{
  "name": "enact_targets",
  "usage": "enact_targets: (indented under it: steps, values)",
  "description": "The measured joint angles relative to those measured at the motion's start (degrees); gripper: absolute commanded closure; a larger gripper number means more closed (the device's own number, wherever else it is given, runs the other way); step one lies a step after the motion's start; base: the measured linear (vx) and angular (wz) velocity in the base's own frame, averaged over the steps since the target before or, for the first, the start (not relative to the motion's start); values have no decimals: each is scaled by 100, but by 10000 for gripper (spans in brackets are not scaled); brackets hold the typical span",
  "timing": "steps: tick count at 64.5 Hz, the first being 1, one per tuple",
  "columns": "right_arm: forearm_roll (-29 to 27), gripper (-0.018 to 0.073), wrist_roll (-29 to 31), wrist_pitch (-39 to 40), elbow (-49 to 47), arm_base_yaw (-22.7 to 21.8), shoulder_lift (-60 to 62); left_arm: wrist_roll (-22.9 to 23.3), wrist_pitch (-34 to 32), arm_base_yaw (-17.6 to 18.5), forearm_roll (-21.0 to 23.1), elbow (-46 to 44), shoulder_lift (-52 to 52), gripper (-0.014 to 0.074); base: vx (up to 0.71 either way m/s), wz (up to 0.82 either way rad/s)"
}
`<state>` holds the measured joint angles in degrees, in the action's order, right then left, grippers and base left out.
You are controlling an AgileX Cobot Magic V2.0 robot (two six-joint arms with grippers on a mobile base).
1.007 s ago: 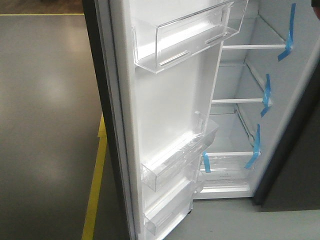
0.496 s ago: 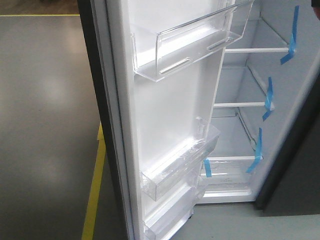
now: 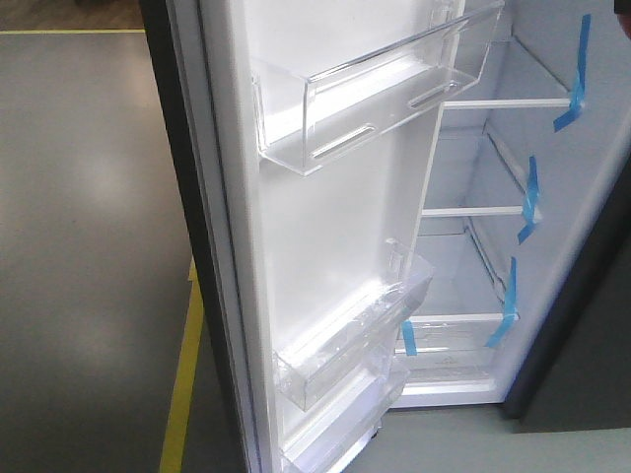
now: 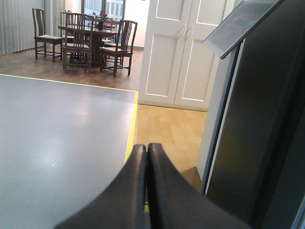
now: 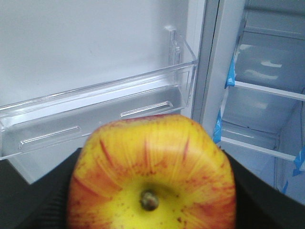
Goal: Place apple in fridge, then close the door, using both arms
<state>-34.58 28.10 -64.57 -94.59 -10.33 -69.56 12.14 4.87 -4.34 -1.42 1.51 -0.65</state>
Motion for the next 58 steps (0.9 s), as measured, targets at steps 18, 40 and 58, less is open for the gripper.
enact_targets:
  steps: [18,40,58]
  values:
    - [0,546,0,0,0,0,0,0,0,0,0,0,0,603,4,-1]
    - [0,546,0,0,0,0,0,0,0,0,0,0,0,603,3,-1]
    - [0,546,0,0,0,0,0,0,0,0,0,0,0,603,3,0]
